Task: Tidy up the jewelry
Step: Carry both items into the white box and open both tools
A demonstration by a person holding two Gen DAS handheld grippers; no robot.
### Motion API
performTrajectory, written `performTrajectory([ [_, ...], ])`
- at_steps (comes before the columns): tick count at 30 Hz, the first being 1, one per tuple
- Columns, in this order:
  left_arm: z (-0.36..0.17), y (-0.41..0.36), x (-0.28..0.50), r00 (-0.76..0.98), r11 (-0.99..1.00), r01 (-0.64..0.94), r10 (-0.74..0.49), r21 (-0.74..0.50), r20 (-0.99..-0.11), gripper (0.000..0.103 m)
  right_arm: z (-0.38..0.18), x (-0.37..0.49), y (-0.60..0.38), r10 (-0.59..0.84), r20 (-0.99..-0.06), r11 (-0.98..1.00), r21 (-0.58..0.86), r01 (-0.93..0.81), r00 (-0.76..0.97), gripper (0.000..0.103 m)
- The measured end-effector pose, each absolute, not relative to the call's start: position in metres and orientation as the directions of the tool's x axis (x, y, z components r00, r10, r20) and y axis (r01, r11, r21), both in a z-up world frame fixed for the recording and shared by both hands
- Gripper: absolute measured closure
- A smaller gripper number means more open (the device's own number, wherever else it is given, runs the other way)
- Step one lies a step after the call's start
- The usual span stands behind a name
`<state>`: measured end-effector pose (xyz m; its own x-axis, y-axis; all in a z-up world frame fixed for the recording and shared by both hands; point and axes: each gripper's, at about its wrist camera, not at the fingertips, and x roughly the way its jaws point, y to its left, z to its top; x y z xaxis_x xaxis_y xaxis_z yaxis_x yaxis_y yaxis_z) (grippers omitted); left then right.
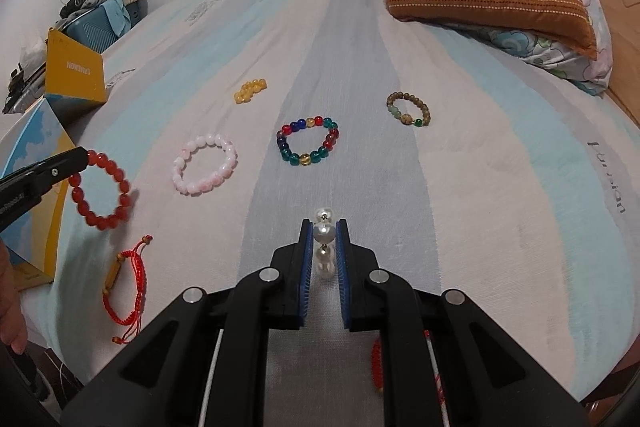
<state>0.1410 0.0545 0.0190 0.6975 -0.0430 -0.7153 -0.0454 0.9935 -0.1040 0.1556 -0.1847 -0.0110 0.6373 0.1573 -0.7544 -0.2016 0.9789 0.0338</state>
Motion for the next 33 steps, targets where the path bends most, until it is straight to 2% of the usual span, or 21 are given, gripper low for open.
performTrajectory([
  [9,0.037,0.053,0.133,0.703,0.994,-0.044,-0.042,-0.102,-0.710,0.090,0.003,0.151,-0.181,0.165,-0.747,0.980,0.049,-0.195,0.644,0.092],
  [18,0.076,0.067,0.105,0.720,0.994,-0.040,-0.041,-0.099,-0.692,0.090,0.043,0.137,-0.158,0.207,-0.730,0.972,0.079,-0.221,0.651,0.092],
  [26,0.118,0.104,0.069,0.756,0.992,-0.073,-0.012,-0.103,-0.655,0.090,0.095,0.119,-0.100,0.247,-0.687,0.959,0.071,-0.276,0.683,0.092],
  [33,0.137,0.161,0.032,0.772,0.981,-0.175,0.080,-0.090,-0.631,0.090,0.123,0.101,-0.024,0.313,-0.661,0.926,0.051,-0.375,0.682,0.092],
])
